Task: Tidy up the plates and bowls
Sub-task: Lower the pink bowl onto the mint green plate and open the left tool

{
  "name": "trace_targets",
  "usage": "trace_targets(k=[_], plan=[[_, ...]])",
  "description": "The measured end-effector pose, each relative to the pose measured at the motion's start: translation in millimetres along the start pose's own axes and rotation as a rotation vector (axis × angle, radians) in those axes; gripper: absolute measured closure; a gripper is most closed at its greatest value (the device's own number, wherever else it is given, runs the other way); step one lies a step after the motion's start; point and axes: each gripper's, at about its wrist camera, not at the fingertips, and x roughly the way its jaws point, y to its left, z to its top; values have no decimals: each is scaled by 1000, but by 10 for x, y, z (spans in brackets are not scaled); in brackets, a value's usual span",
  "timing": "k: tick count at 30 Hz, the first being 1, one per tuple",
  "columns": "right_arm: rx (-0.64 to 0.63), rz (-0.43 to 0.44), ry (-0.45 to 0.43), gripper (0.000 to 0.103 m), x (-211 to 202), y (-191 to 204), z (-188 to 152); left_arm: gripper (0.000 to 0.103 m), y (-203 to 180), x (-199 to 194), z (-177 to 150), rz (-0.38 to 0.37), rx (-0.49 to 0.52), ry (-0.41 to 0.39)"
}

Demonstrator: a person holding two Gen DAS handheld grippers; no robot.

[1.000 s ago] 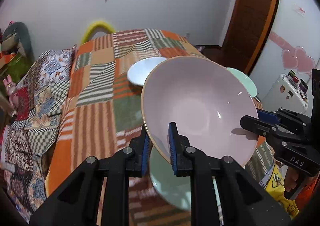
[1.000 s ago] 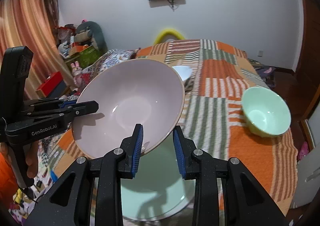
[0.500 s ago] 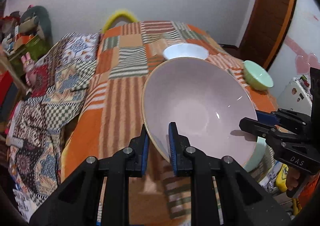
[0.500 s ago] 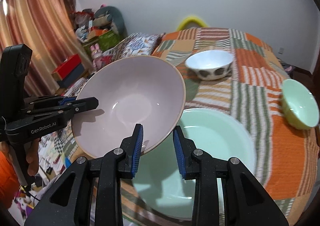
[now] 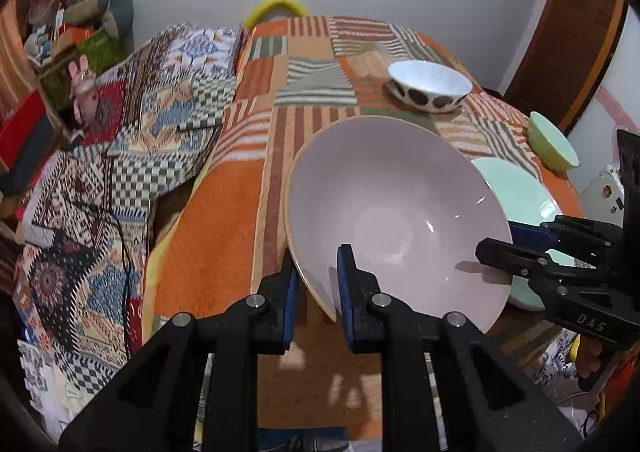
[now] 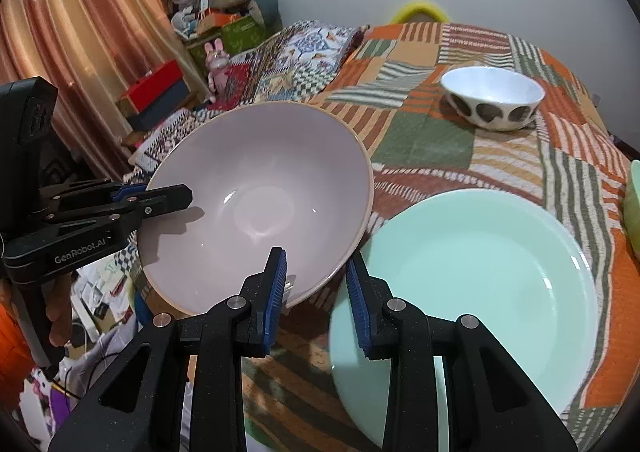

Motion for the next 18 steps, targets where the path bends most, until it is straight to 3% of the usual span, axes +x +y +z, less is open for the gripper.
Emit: trace_targets(k=[18], plan=[[-59,-51,64,75,201,105,-10,85,143,366,-197,-20,-41,80]])
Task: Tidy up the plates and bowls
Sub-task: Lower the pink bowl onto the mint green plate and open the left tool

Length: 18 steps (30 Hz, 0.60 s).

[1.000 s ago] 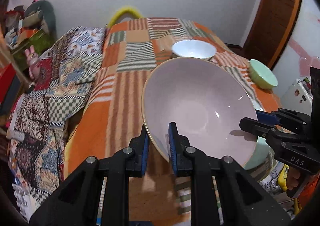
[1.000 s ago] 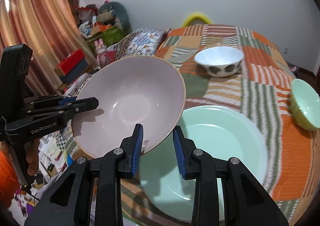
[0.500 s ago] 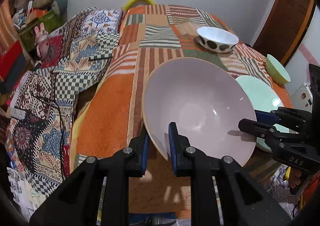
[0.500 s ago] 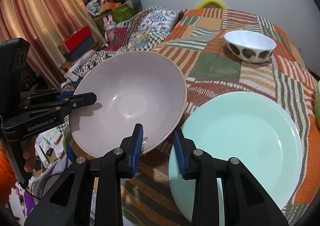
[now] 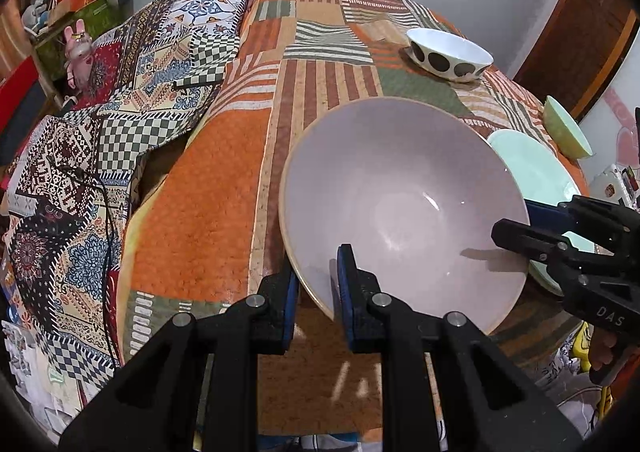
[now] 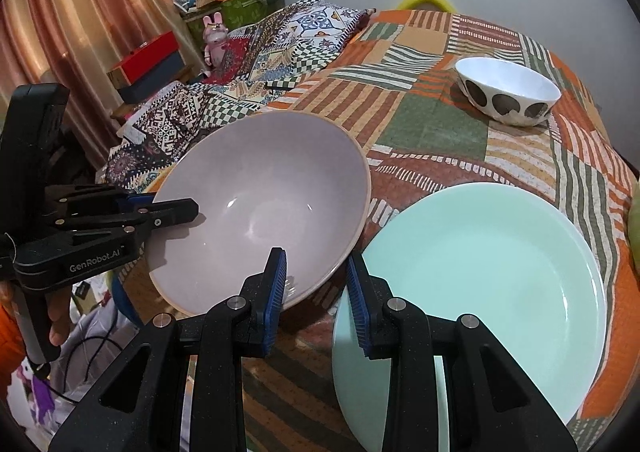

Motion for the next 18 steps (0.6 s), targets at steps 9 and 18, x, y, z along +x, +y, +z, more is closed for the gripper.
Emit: trace_targets(k=[9,18], plan=[[-15,-22,2,73,11,0,14,85,40,22,4,-24,-13,-11],[4,-15,-53,72,-163,-77,72,85,-38,-189,57,44,25,-85]])
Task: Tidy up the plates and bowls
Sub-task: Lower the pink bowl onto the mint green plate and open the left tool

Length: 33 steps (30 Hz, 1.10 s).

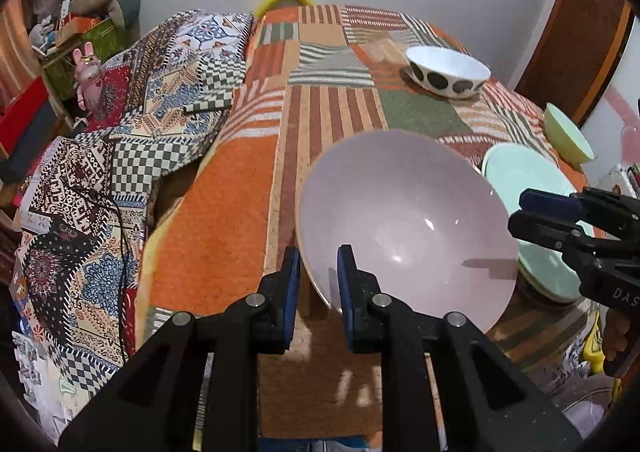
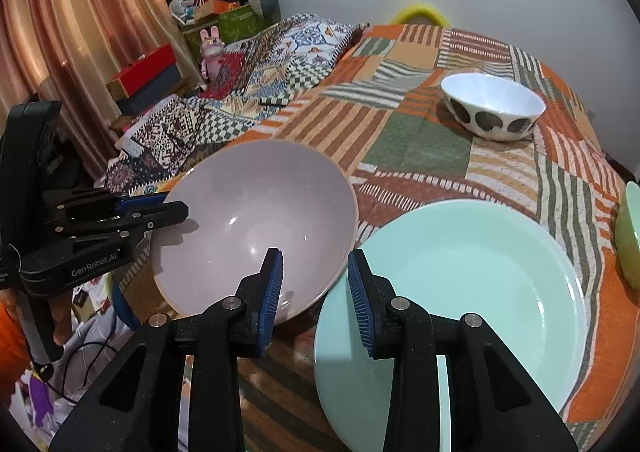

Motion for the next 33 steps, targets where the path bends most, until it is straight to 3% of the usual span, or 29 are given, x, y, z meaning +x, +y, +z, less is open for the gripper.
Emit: trace_targets(k=[11,16,20,24,33], plan=[[39,-8,-88,70,-328,-188,71,82,-320,-478,298,-46,53,-128],[70,-43,-166,62,-623,-406,78,65,-598,-632,454,-76,81,-177],[103,-68,-213,61,-845,-621,107,60,-886,-733,608,-99,123,-213],[133,-111,-259,54,-1045,-829,94,49,-1156,-750,772,-130,135,-227],[216,-221,-339,52,-1461,-1493,-35,44,-1798,-529,1126,-179,182,-199]])
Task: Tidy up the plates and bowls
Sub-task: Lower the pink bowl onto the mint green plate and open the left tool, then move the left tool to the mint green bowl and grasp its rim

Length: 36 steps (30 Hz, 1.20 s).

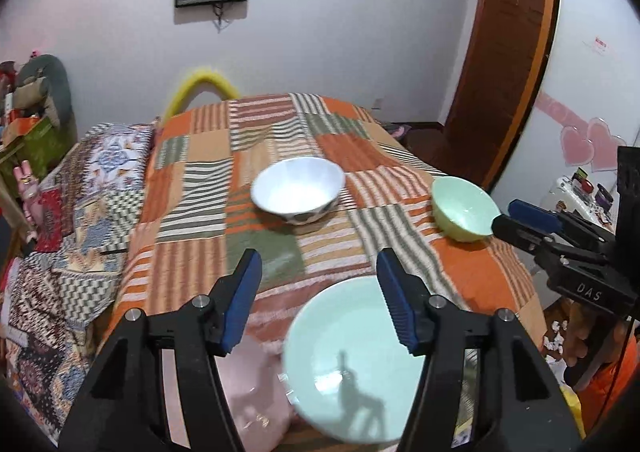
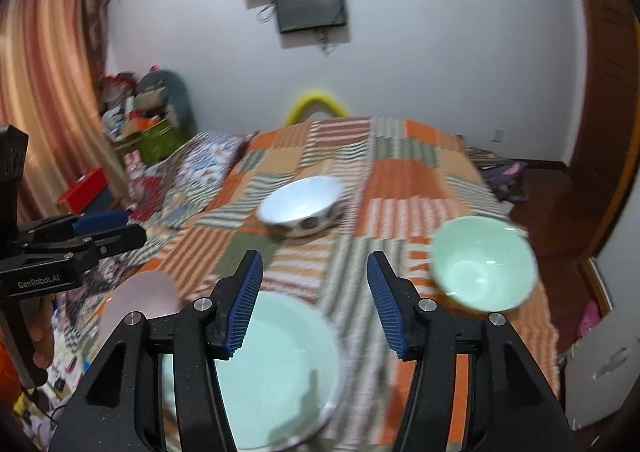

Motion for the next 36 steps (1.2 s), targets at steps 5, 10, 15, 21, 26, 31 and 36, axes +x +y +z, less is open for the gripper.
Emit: trace_targets(k=[5,10,15,21,26,31,36], plan=[[60,-83,-9,52,-90,-490,-20,44,-289,352,167,-54,-3,39],[107,-144,-2,52,-155,-892,-108,44,-646,732,261,-81,16,81],[154,-186,22,52,-144,-1240,-195,44,-963,1048,342,-117,40,109],[181,-189,36,52,-25,-1486,-224,44,-1259,1417,419,-143,70,138],[195,-180,60,52,175,-1645,-265,44,-1353,1729,474,-170,59,158],[232,-147,70,52,307,-1817,-296,44,-1448,2005,511,-202,71,191],[209,-157,67,53,357,-1813,-287,51,-1573,2259,506,-204,95,221]])
